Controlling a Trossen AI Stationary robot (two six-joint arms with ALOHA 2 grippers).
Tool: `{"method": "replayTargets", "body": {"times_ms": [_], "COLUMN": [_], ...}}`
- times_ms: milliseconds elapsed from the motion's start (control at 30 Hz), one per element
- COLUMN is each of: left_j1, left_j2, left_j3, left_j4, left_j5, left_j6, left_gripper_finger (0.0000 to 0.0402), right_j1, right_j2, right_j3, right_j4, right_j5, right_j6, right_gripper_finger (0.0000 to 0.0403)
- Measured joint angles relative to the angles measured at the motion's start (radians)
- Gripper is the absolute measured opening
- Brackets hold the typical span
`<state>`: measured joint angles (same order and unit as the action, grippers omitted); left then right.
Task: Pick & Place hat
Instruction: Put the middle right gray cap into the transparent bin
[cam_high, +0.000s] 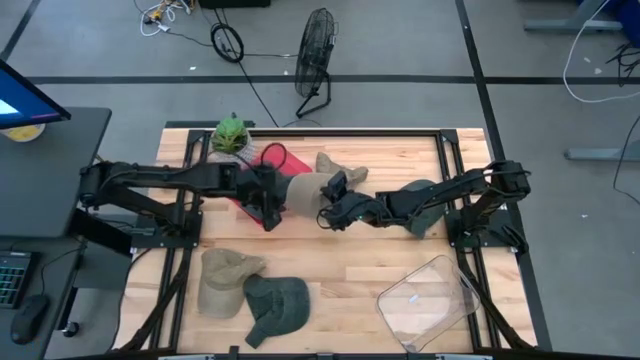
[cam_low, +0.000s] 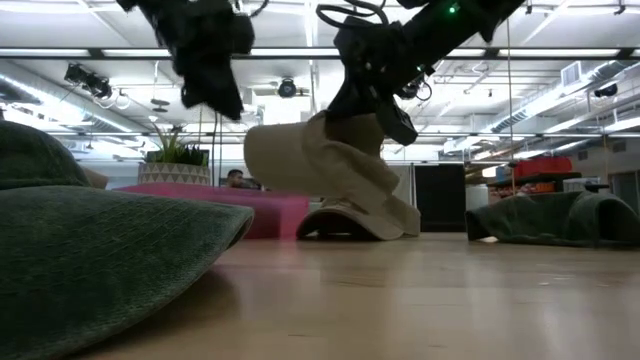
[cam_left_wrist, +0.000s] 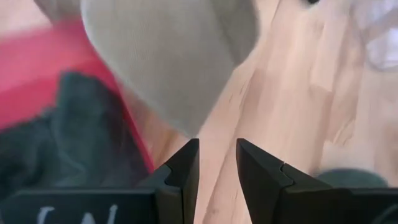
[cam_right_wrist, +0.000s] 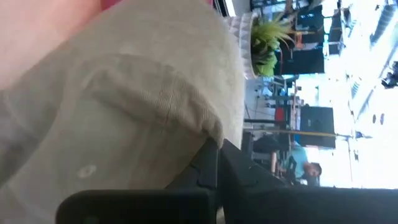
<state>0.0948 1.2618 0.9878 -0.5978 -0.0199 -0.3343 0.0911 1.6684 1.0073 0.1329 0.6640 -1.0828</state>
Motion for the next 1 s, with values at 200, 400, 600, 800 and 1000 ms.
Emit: {"method": "replayTargets", "body": {"times_ms": [200, 400, 600, 800, 1000], "left_j1": [0.042, 0.066, 0.070, 0.089, 0.107], "left_j2": [-0.188, -0.366, -0.392, -0.365, -0.365], "left_j3": [0.035, -0.099, -0.354, -0.430, -0.430], "left_j4": [-0.080, 0.046, 0.308, 0.456, 0.491], "left_j5": [-0.041, -0.045, -0.005, 0.061, 0.096], "left_j6": [0.094, 0.144, 0.082, 0.086, 0.092], "left_gripper_finger": [0.0104, 0.0104, 0.0104, 0.0109, 0.0145], "right_j1": [0.000, -0.012, -0.031, -0.032, -0.033], "right_j2": [0.000, -0.002, -0.002, -0.002, -0.002], "right_j3": [-0.001, -0.001, -0.001, -0.001, -0.001], "right_j4": [0.054, 0.123, 0.121, 0.143, 0.137], "right_j5": [0.012, -0.060, -0.168, -0.178, -0.169], "right_j6": [0.020, 0.041, 0.106, 0.098, 0.098], "right_gripper_finger": [0.0001, 0.0001, 0.0001, 0.0001, 0.0002]}}
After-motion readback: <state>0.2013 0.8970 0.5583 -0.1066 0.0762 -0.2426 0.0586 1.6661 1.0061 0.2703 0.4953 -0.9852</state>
